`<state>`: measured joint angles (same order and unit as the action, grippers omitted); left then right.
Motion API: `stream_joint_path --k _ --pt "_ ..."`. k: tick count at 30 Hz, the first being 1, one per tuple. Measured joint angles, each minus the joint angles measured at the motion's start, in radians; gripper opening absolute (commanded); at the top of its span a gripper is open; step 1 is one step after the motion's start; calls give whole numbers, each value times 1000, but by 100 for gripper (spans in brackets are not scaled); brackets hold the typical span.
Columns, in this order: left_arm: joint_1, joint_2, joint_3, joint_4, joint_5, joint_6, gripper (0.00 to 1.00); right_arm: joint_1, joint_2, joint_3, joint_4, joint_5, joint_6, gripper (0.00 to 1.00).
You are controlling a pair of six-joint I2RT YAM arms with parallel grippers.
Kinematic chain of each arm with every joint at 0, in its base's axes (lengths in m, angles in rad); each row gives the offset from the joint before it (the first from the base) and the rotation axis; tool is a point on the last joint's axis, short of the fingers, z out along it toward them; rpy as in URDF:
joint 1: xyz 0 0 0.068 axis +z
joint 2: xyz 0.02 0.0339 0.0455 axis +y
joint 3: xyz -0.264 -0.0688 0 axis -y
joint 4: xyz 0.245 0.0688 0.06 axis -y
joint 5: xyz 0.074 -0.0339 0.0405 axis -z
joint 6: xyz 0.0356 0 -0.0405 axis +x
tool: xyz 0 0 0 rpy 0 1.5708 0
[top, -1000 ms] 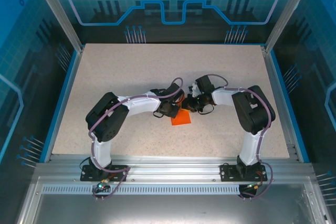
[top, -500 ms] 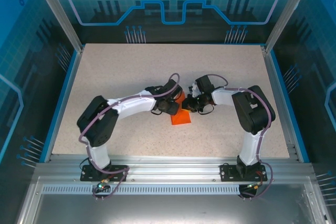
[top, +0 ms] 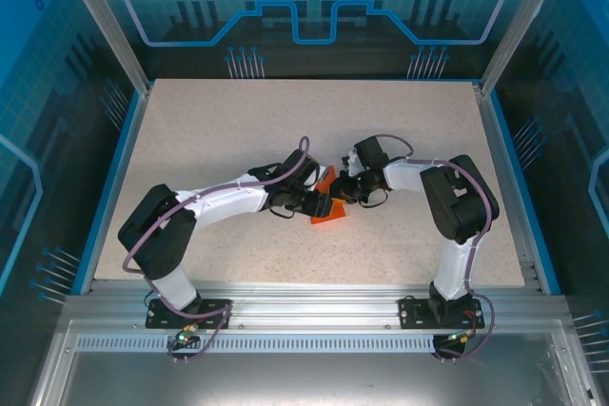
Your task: Fold a paper plane with a square sheet of paper (fold left side to right side)
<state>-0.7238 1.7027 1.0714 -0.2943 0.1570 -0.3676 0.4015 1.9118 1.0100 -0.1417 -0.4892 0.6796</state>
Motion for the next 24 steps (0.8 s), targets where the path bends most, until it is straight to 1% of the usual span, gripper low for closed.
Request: stream_joint_path --k 7,14,24 --pt "0 70 0 53 51 -17 49 0 0 0 0 0 0 14" --pt "0 117 0 57 58 -26 48 0 1 6 -9 1 -1 14" --pt "0 123 -33 63 58 -27 47 0 4 13 -23 3 -7 13"
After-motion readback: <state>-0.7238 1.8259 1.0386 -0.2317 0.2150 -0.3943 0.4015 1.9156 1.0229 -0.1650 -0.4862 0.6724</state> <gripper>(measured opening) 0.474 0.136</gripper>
